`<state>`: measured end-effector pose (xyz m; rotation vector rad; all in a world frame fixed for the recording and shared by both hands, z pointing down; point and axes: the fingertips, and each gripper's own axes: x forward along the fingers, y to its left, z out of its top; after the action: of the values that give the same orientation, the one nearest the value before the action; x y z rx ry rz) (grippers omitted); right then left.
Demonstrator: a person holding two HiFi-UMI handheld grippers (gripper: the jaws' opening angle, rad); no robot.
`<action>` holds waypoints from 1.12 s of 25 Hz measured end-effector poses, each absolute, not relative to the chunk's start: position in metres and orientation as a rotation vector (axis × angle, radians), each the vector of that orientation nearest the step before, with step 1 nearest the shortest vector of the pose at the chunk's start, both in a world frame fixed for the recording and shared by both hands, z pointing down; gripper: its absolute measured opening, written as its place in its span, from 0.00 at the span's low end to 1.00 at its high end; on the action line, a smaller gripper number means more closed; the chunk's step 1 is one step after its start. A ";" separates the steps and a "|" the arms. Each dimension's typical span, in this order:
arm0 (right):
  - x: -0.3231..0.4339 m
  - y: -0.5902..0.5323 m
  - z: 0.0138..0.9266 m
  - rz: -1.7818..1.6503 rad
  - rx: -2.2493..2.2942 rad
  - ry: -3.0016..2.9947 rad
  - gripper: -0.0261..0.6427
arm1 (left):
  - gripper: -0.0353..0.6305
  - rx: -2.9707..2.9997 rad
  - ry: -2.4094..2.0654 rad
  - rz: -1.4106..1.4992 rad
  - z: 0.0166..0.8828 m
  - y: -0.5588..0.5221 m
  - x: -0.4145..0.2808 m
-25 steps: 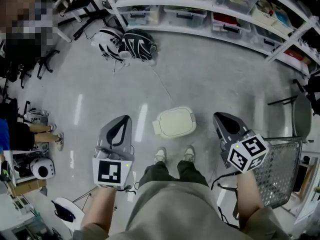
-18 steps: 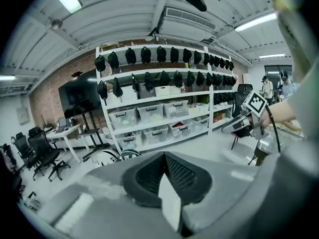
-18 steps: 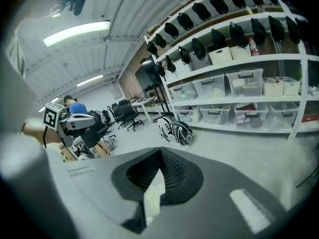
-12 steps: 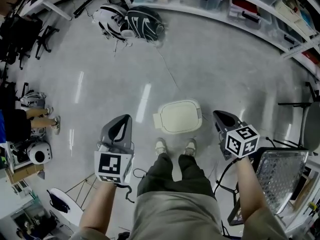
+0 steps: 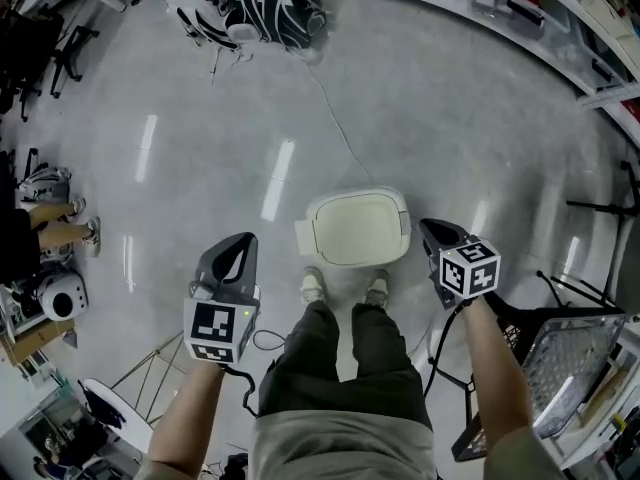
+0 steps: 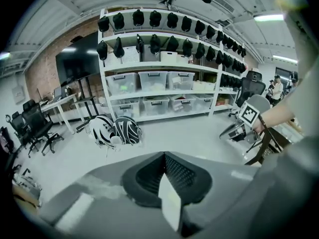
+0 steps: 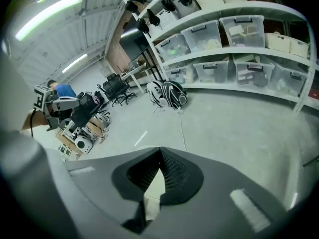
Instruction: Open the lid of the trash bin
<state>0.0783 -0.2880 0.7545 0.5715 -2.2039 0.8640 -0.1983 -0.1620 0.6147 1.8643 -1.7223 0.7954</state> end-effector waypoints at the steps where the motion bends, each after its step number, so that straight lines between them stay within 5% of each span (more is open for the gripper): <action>1: 0.080 -0.288 0.769 0.865 0.569 -2.187 0.04 | 0.06 1.851 -1.712 0.798 0.628 -0.159 -0.199; 13: 0.100 -0.274 0.911 0.885 0.524 -2.022 0.04 | 0.06 1.697 -1.632 0.774 0.748 -0.131 -0.213; 28: 0.107 -0.272 0.944 0.896 0.525 -2.041 0.04 | 0.06 1.630 -1.629 0.827 0.797 -0.093 -0.230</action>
<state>0.1067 -0.2717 0.9441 0.5252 -2.0413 0.8959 -0.2300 -0.0932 0.7972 1.6298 -1.6292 0.8272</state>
